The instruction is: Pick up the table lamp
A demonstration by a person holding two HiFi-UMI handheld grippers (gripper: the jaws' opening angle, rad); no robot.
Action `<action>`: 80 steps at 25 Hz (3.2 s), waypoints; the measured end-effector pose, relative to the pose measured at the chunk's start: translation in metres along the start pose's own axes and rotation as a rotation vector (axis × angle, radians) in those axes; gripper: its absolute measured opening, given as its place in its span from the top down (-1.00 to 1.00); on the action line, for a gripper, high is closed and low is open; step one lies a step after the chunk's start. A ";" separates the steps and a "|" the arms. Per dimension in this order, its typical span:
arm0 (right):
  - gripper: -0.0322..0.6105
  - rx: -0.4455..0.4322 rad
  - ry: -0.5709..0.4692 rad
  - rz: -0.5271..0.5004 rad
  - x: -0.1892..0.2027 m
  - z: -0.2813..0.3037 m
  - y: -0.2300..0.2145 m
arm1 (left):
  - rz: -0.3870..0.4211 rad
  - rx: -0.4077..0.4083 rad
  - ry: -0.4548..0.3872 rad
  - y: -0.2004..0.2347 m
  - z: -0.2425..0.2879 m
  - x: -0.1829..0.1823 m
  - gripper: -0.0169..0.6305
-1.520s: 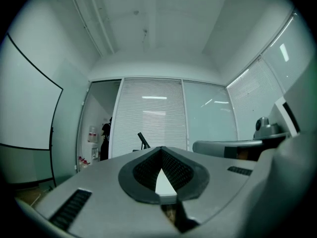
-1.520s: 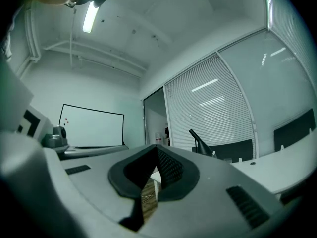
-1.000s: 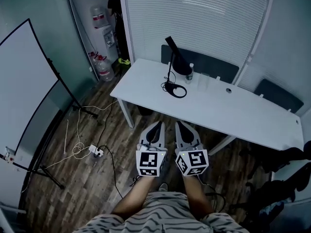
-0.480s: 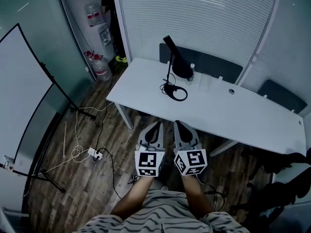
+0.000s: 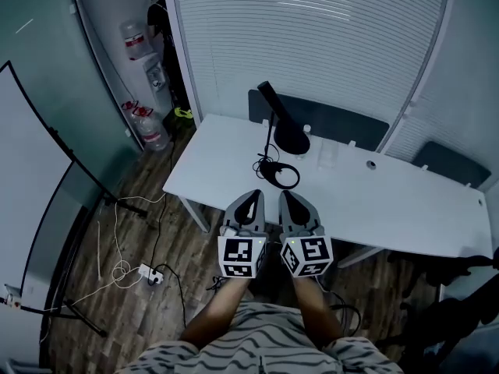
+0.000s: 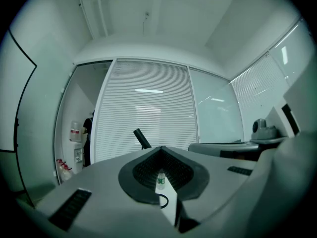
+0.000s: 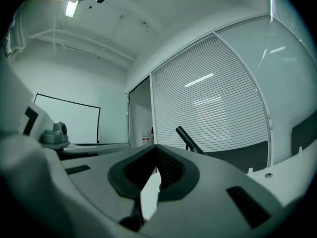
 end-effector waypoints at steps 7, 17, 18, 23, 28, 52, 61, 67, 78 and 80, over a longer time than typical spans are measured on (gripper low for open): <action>0.87 0.035 -0.004 -0.005 -0.003 0.054 -0.013 | 0.009 0.035 0.001 0.035 0.051 -0.006 0.93; 0.87 0.116 0.017 -0.005 0.005 0.107 -0.036 | 0.017 0.119 0.045 0.070 0.121 0.012 0.93; 0.87 0.123 0.019 -0.007 0.006 0.111 -0.037 | 0.012 0.134 0.051 0.073 0.129 0.014 0.93; 0.87 0.179 0.025 -0.016 0.006 0.126 -0.055 | 0.020 0.182 0.085 0.087 0.172 0.032 0.92; 0.87 0.246 0.022 -0.022 0.005 0.137 -0.070 | 0.075 0.192 0.145 0.101 0.211 0.050 0.76; 0.87 0.355 0.061 -0.018 0.031 0.167 -0.089 | 0.162 0.267 0.235 0.116 0.364 0.137 0.64; 0.87 0.379 0.109 -0.052 0.036 0.166 -0.093 | 0.142 0.284 0.207 0.111 0.383 0.147 0.78; 0.87 0.395 0.121 -0.051 0.038 0.159 -0.097 | 0.130 0.286 0.180 0.111 0.379 0.144 0.82; 0.87 0.447 0.102 -0.055 0.031 0.136 -0.108 | 0.213 0.309 0.145 0.097 0.376 0.110 0.82; 0.87 0.448 0.097 -0.053 0.029 0.134 -0.109 | 0.237 0.315 0.145 0.097 0.375 0.096 0.82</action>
Point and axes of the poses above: the fingertips, and each gripper's own axes: z forward along the fingers, y to its left, x out of its underside, the point moved 7 cm from there along -z, backward along the fingers, and after that the axes turned 1 degree about -x, right-handed, at the moved point
